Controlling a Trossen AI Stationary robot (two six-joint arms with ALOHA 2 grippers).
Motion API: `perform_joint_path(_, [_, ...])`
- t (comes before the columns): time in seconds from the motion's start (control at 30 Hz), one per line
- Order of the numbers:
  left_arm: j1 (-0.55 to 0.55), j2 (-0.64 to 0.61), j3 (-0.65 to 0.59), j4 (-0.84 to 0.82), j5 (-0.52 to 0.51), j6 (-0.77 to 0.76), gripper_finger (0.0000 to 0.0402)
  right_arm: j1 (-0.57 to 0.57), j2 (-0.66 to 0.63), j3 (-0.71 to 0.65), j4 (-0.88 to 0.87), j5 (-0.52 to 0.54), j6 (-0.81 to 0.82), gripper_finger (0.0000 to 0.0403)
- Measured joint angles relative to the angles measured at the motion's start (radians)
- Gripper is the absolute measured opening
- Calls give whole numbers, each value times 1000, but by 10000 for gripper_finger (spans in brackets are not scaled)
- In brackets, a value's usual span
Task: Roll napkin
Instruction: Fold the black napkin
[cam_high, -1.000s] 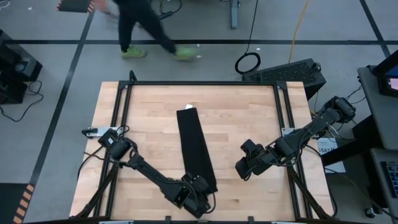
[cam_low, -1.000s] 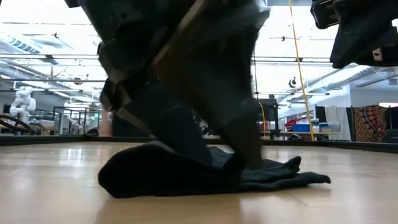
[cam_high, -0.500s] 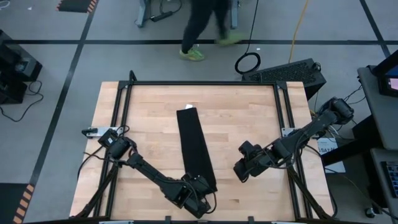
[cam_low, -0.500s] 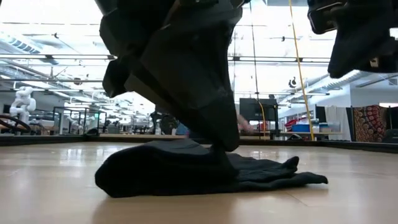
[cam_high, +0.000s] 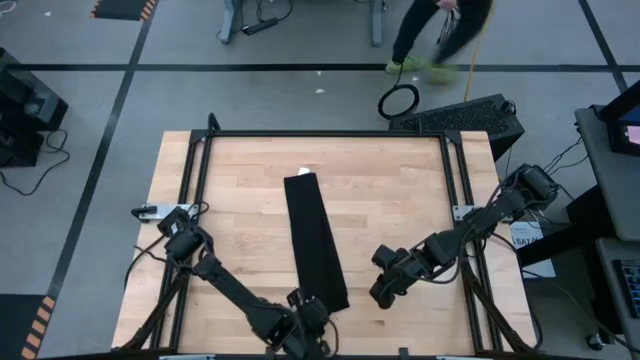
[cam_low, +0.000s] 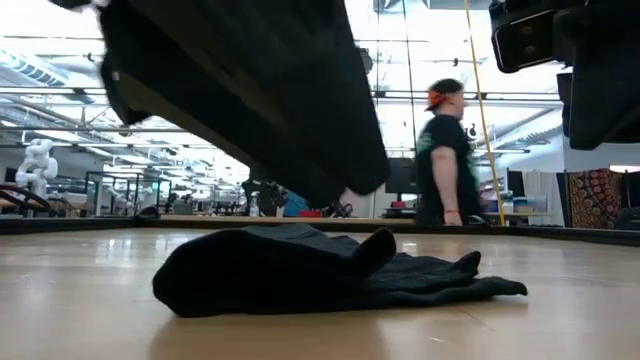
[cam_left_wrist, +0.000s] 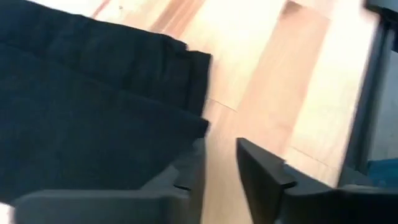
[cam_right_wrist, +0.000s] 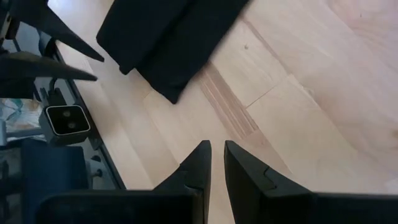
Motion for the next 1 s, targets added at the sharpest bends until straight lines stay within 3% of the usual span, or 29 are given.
perform_joint_path(0.17, [-8, 2, -8, 12, -37, 23, 187, 6, -8, 0, 10, 2, -4, 36])
perform_joint_path(0.27, [0, 3, -24, 23, -43, 59, 208, 7, -8, 0, 6, 1, -5, 36])
perform_joint_path(0.53, [42, 3, -31, 42, -38, 186, 178, 7, -8, 0, 6, 1, 11, 36])
perform_joint_path(0.7, [61, 4, -31, 141, 5, 262, 151, 7, -8, 0, 5, 1, 17, 36])
perform_joint_path(0.83, [64, 18, -32, 141, 58, 261, 148, 7, -8, 0, 5, 1, 17, 36])
perform_joint_path(1.0, [57, 17, -32, 108, 36, 247, 148, 7, -8, 0, 4, 1, 17, 36])
